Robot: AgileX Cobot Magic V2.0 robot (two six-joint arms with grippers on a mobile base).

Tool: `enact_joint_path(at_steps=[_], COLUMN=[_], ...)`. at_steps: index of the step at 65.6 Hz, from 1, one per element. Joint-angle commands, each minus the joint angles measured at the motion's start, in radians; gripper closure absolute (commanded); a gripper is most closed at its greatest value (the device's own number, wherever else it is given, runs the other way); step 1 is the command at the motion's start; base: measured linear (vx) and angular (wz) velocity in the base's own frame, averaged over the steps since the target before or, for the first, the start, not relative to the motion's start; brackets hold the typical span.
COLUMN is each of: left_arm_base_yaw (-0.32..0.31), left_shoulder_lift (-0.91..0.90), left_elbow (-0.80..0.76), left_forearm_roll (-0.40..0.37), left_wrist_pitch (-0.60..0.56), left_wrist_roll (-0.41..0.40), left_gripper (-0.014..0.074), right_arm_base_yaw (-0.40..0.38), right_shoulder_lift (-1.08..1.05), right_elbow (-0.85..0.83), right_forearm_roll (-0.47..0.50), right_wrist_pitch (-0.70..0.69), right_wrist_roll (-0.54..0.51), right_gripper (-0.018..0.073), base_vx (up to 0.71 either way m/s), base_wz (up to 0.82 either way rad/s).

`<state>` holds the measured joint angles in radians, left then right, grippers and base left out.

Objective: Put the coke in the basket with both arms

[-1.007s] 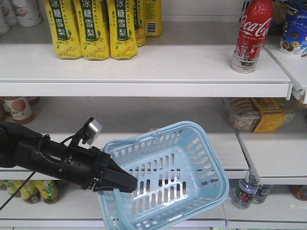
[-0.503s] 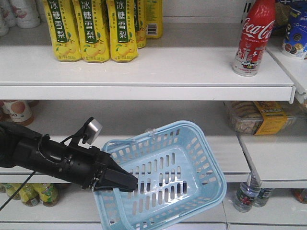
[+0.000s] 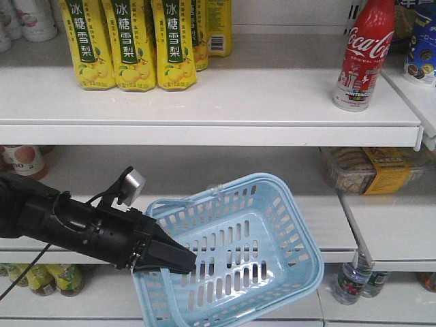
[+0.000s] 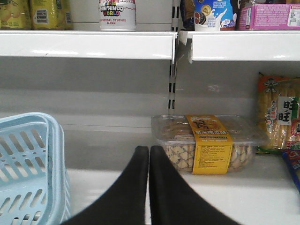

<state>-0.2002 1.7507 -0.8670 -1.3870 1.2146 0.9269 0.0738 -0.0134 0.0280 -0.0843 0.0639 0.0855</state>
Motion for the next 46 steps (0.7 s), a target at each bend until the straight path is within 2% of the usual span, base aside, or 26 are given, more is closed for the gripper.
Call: enact_joint_path(at_steps=[1, 46], left_arm_base_yaw=[-0.003, -0.003], left_shoulder_lift=[-0.046, -0.046], left_elbow=[-0.018, -0.018], left_forearm_roll=[-0.071, -0.071], left_wrist_pitch=[0.022, 0.022], left_wrist_roll=[0.005, 0.005], left_gripper=[0.0602, 0.0602], right_arm_base_yaw=[-0.004, -0.004], right_shoulder_lift=[-0.015, -0.015], right_elbow=[0.011, 0.011], right_forearm_roll=[-0.005, -0.005], right_wrist_pitch=[-0.071, -0.071], right_wrist_roll=[-0.001, -0.001], right_gripper=[0.0568, 0.0568], base_vx=[0.01, 0.01], base_wz=[0.00, 0.00])
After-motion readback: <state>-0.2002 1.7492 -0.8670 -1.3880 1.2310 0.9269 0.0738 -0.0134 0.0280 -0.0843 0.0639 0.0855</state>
